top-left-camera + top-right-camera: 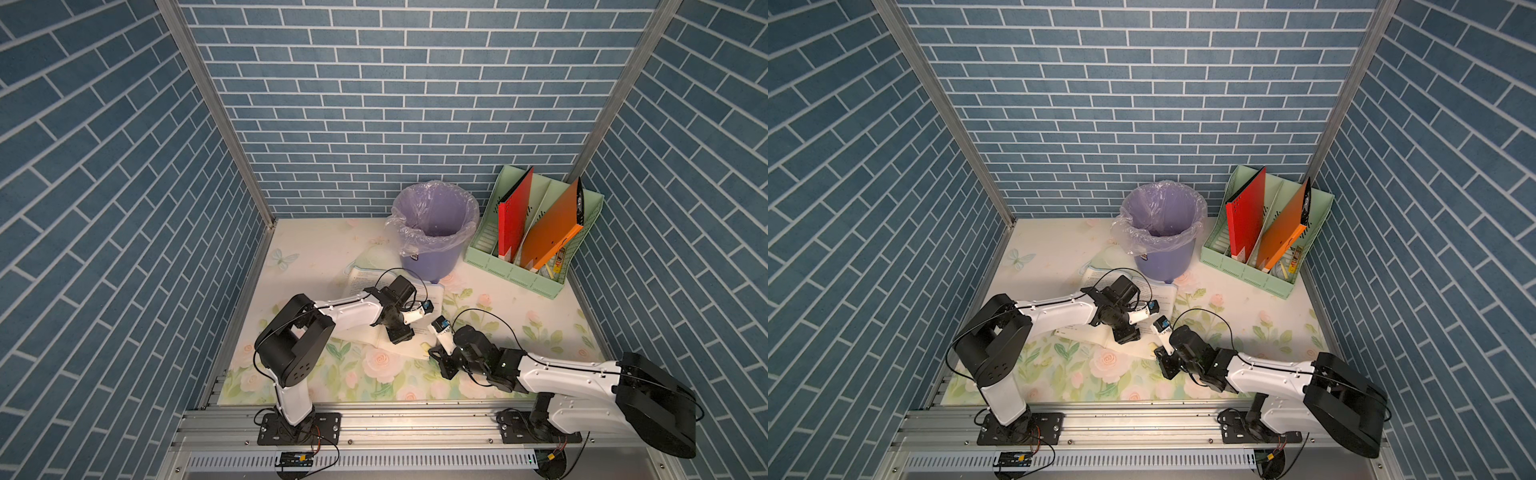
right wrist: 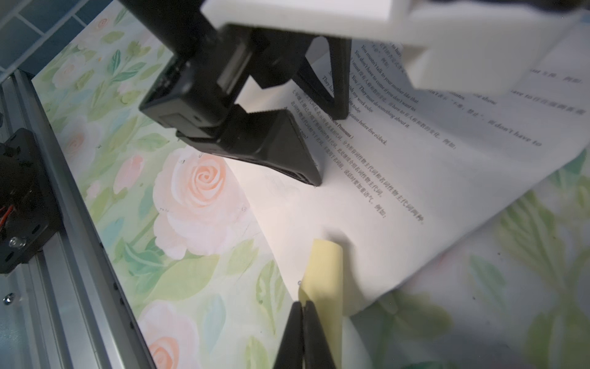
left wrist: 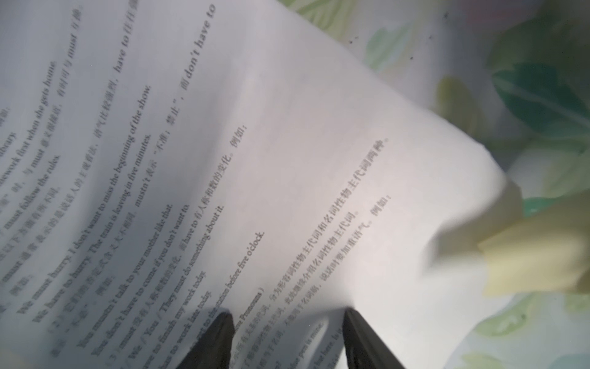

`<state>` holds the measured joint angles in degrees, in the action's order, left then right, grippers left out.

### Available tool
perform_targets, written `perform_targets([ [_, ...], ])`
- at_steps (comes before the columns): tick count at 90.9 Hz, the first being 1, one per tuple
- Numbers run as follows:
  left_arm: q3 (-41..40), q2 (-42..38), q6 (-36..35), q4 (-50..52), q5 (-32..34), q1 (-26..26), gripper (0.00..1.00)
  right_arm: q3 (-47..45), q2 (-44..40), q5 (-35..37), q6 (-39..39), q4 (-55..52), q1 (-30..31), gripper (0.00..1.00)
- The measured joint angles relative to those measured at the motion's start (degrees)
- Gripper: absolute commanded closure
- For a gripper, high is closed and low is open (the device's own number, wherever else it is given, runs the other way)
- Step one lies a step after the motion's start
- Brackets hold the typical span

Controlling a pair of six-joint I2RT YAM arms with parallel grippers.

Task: Peel off the used sticky note
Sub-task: Tear off the note from the book, then place the note in the trash bin.

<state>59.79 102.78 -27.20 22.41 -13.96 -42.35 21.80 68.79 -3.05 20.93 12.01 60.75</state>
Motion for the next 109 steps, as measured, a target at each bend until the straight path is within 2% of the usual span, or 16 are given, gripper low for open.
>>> perform_targets([
  [29,0.0,0.0,0.0,-0.1,0.4,0.0,0.40,0.0,-3.7,-2.5,0.3,-1.7,2.3,1.00],
  [45,0.0,-0.3,0.0,0.0,0.4,0.1,0.40,0.3,-9.0,-4.3,1.2,-4.0,2.6,1.00],
  [60,-0.6,-2.9,-0.2,1.4,0.4,1.1,0.38,5.4,-14.6,-4.7,1.3,-9.1,2.6,1.00],
  [72,-1.8,-8.4,-0.6,4.5,-0.3,4.5,0.34,14.4,-17.0,-5.8,1.4,-11.6,-0.5,1.00],
  [84,-2.4,-14.4,-1.3,8.7,-2.4,10.4,0.28,27.5,-14.2,-9.1,2.8,-13.4,-10.4,1.00],
  [93,-2.4,-18.2,-2.1,12.1,-5.4,16.3,0.25,38.9,-8.3,-11.1,3.5,-14.6,-17.1,1.00],
  [109,-3.3,-24.5,-3.8,16.9,-9.1,25.4,0.23,57.5,5.9,-13.3,5.2,-16.0,-24.7,1.00],
])
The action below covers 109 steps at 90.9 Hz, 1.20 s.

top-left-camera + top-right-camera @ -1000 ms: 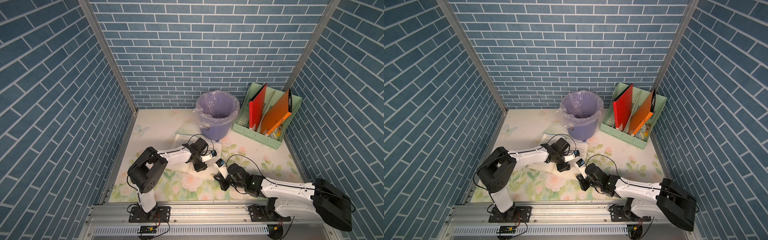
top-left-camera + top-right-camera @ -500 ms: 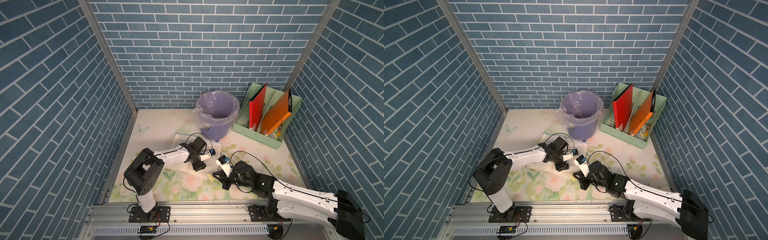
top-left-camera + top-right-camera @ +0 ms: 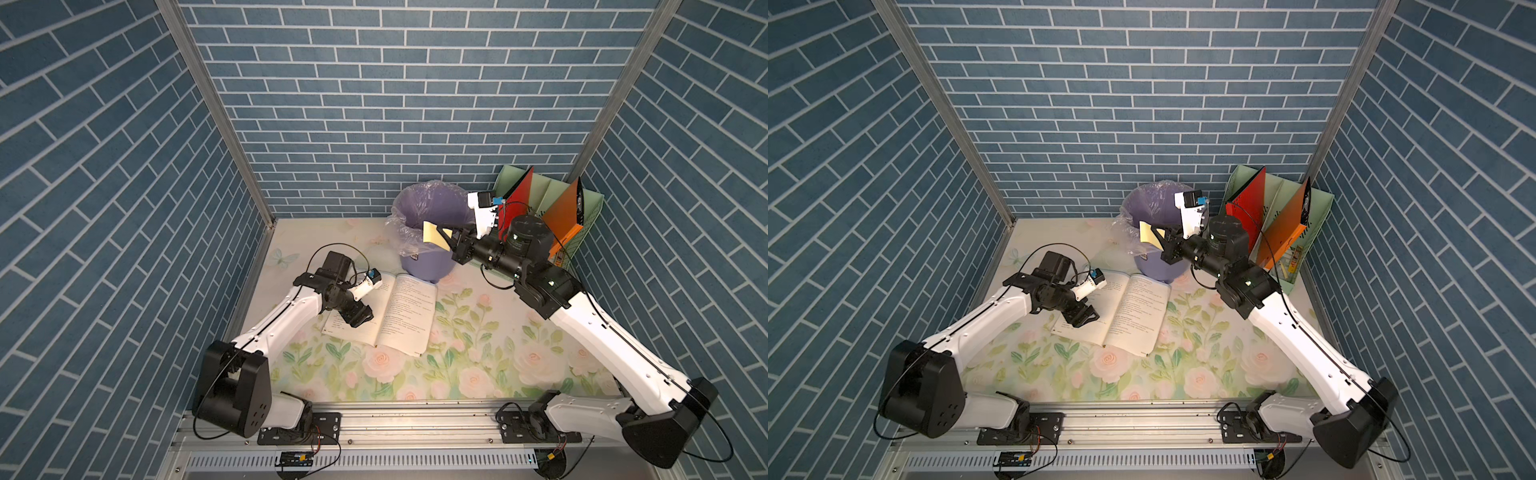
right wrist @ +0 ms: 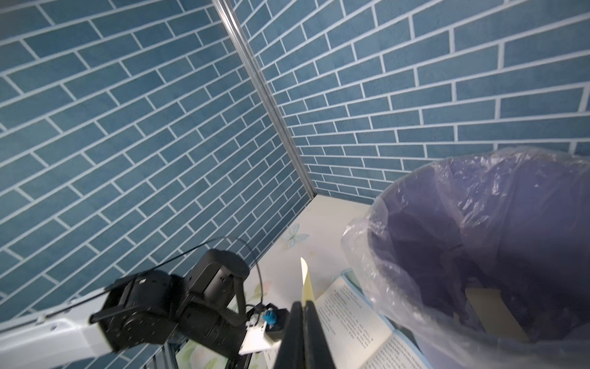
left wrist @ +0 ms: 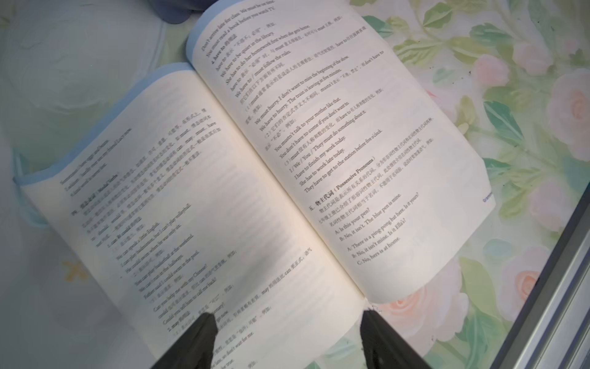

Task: Peel off the used sticky note
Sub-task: Place the note in the trash bin.

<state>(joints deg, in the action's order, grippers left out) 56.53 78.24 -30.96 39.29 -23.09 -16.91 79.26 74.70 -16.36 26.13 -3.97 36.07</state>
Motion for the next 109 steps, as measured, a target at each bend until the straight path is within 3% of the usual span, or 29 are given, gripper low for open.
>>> perform_targets([
  [20,-3.3,-5.6,-1.7,2.7,-2.1,6.6,0.22,15.0,17.6,1.8,2.1,-2.6,-6.7,1.00],
  [36,-5.4,-6.1,-2.5,3.5,-2.2,9.2,0.22,22.7,28.1,5.0,2.1,-6.6,-7.8,1.00],
  [42,-5.5,-6.1,-2.7,3.6,-2.2,9.4,0.22,26.2,31.4,5.9,2.0,-9.1,-7.8,0.65],
  [60,-5.5,-6.1,-2.6,3.1,-2.5,9.6,0.20,29.9,33.6,9.2,-0.8,-14.3,-7.6,0.04],
  [62,-5.5,-6.1,-2.5,3.0,-2.6,9.6,0.20,30.1,33.6,9.6,-1.1,-14.6,-7.6,0.01],
  [90,-5.4,-5.5,-1.6,1.5,-2.7,9.6,0.20,32.4,31.2,12.5,-6.2,-18.3,-5.8,0.00],
  [109,-5.4,-5.5,-0.9,1.0,-2.4,9.7,0.20,41.6,32.1,15.1,-14.8,-25.0,-1.8,0.01],
])
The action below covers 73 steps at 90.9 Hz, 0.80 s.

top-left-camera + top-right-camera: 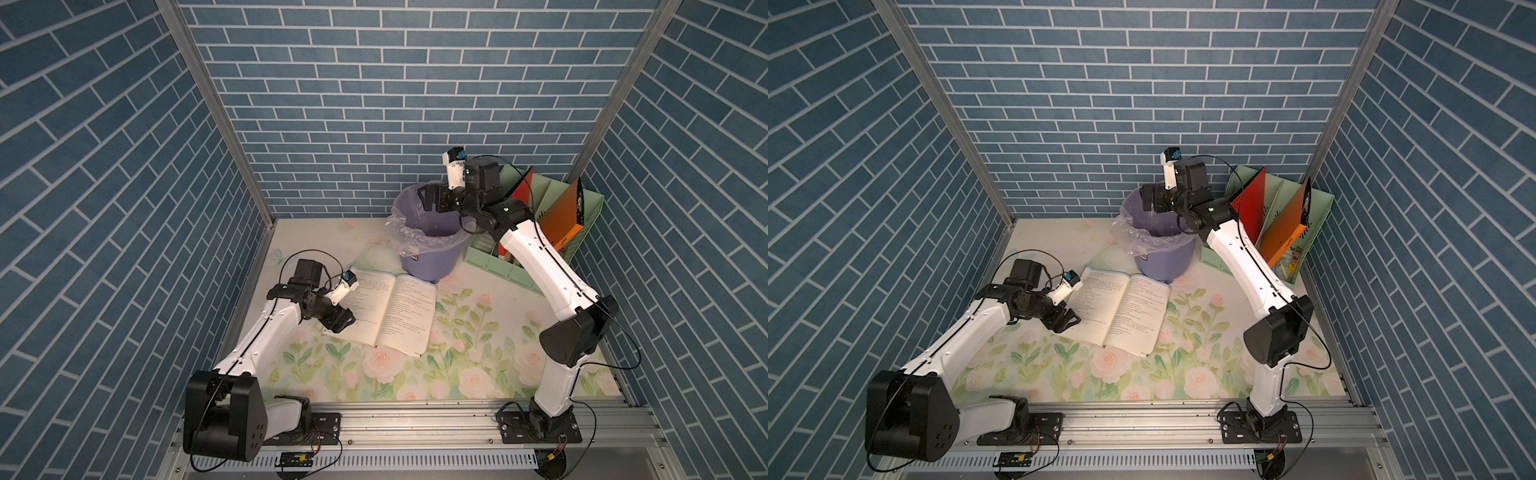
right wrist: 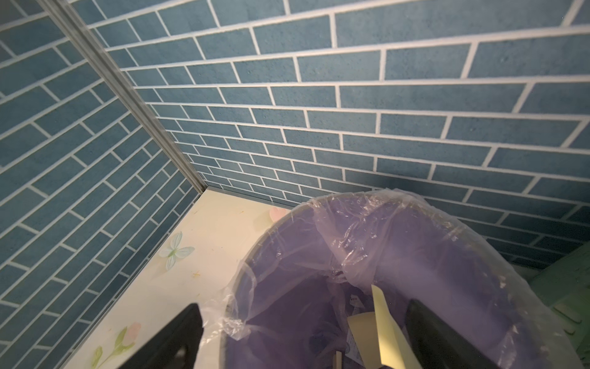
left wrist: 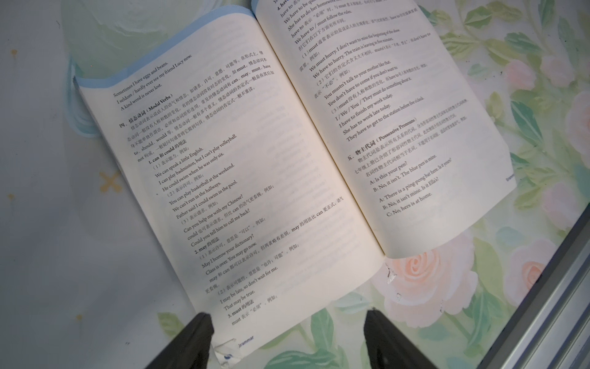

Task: Peel off the used sticky note
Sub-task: Place the note in the trash bin.

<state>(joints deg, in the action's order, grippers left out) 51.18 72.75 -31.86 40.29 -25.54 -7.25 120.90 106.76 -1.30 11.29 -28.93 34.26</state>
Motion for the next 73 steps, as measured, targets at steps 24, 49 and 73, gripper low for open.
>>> perform_targets([
  [24,2.6,0.1,1.4,-1.0,0.2,0.0,0.21,-9.9,-1.4,15.3,-20.8,0.5,7.8,0.01],
  [49,3.0,0.1,1.7,-1.6,0.4,0.0,0.21,-7.1,-2.3,16.5,-21.4,1.3,4.2,0.01],
  [73,2.8,0.1,2.2,-2.6,0.7,0.0,0.22,-21.5,-14.6,8.5,-10.5,8.7,4.7,0.01],
])
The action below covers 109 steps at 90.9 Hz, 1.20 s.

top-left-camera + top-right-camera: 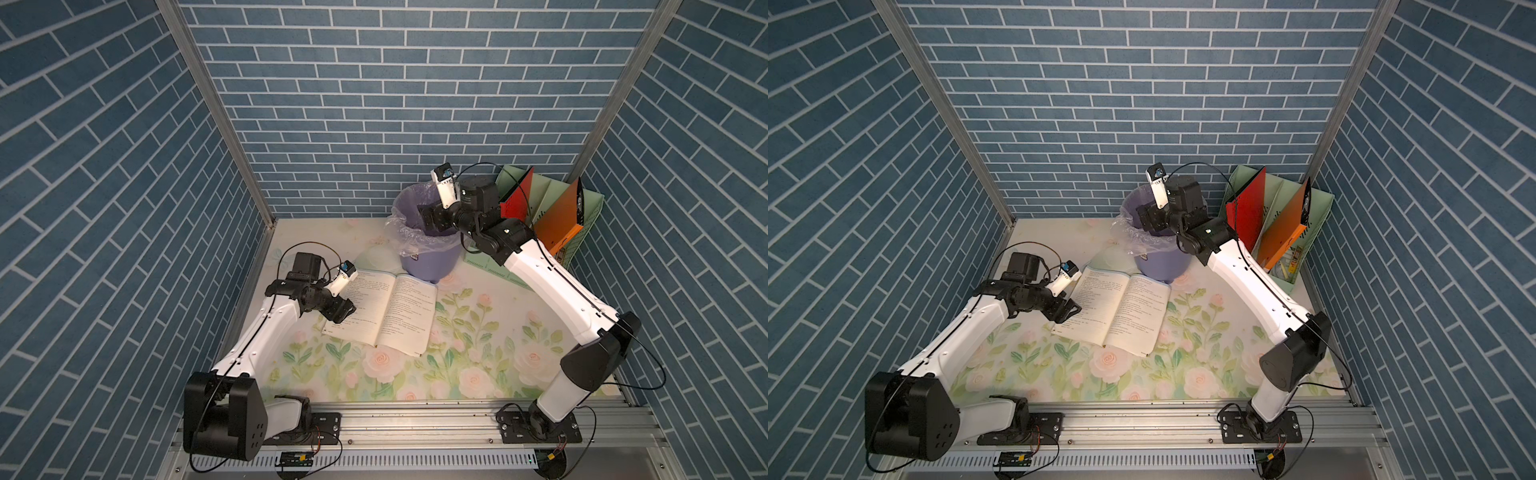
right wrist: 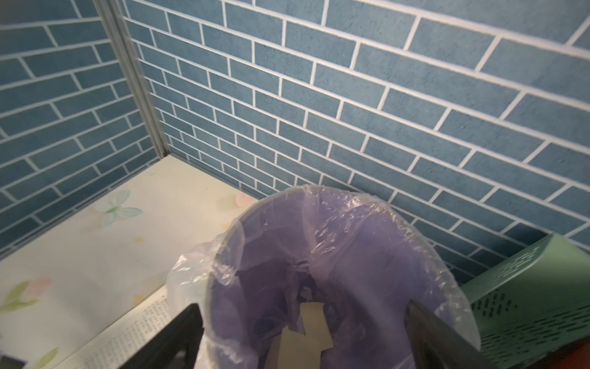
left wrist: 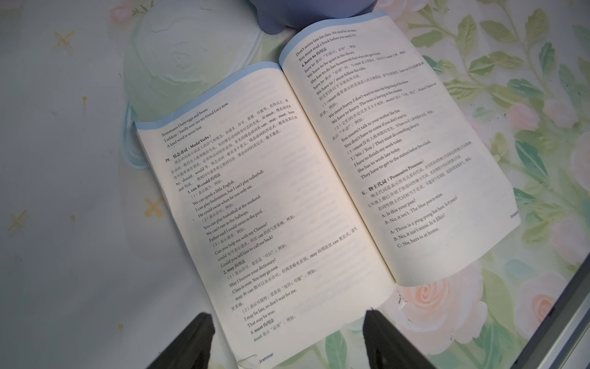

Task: Peel off the used sticky note
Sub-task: Place the note in the trash bin, then close the book at the center of the board.

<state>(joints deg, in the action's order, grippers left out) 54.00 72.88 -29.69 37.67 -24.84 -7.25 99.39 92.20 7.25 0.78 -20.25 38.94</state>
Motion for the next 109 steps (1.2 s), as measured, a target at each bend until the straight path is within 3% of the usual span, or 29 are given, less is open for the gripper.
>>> perform_targets([
  [28,-3.9,3.1,2.2,-6.7,5.6,0.1,0.26,-48.2,-31.3,-6.0,31.3,13.1,2.2,0.00],
  [42,-4.2,7.2,3.7,-10.8,8.0,0.2,0.29,-68.1,-38.0,-7.6,44.1,20.2,3.3,0.01],
  [62,-4.8,11.0,4.5,-15.1,10.1,0.2,0.31,-79.6,-31.3,-10.7,54.2,33.7,3.2,0.00],
  [88,-7.6,12.3,4.2,-17.0,12.7,0.2,0.32,-80.7,-14.1,-16.6,61.0,55.3,2.6,0.00],
  [109,-8.0,11.0,3.2,-16.9,13.1,0.2,0.32,-79.9,-4.8,-19.3,64.2,65.4,2.6,0.01],
])
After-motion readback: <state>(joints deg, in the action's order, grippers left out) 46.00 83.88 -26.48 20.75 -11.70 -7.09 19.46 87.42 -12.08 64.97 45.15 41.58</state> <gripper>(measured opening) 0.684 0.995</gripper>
